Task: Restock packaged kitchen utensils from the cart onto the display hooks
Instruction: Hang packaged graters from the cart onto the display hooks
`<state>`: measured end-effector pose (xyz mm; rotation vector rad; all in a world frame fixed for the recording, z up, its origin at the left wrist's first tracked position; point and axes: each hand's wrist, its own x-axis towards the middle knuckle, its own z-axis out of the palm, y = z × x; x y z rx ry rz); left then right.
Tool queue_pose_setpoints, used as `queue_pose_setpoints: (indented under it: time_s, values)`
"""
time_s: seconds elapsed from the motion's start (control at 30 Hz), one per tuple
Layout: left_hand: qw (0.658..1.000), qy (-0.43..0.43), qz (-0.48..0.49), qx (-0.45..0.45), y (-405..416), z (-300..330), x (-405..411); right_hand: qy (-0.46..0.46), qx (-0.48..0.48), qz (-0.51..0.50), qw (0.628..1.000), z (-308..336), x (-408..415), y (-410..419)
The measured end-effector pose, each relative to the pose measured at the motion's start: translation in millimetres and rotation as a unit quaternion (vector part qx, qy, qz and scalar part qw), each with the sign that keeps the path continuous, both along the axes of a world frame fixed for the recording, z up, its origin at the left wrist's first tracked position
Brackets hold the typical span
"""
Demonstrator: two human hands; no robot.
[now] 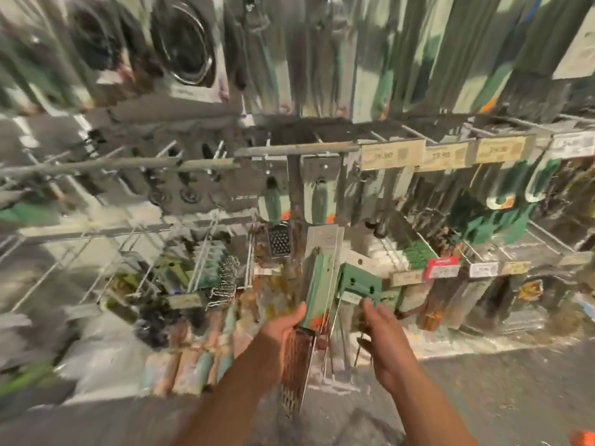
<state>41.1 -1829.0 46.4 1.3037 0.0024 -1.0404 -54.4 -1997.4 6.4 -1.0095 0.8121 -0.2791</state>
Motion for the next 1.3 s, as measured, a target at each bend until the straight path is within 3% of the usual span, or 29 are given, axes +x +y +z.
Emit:
queue_pose_setpoints:
  time_s: [0.13,0.43,0.67,0.97,1.3]
  values:
    - [0.998,0.004,0.066,0.0,35.8,3.6,-5.5,-0.028,0.026,0.075,0.996,16.4,24.3,12.0]
    - [0.967,0.016,0.255,0.013,102.7,14.9,-2.1,-0.033,-0.046,0.18,0.982,26.0,62.2,43.1]
    - [0.961,-0.024,0.269,0.055,131.7,25.3,16.0,-0.045,-0.117,0.199,0.972,49.3,82.3,80.9]
    - [0.951,-0.133,0.231,0.156,168.9,37.5,77.0,-0.057,-0.225,0.126,0.964,75.4,129.7,120.9]
    - [0.97,-0.129,0.186,0.09,184.0,31.6,121.1,-0.072,-0.273,0.063,0.957,111.2,162.8,145.7]
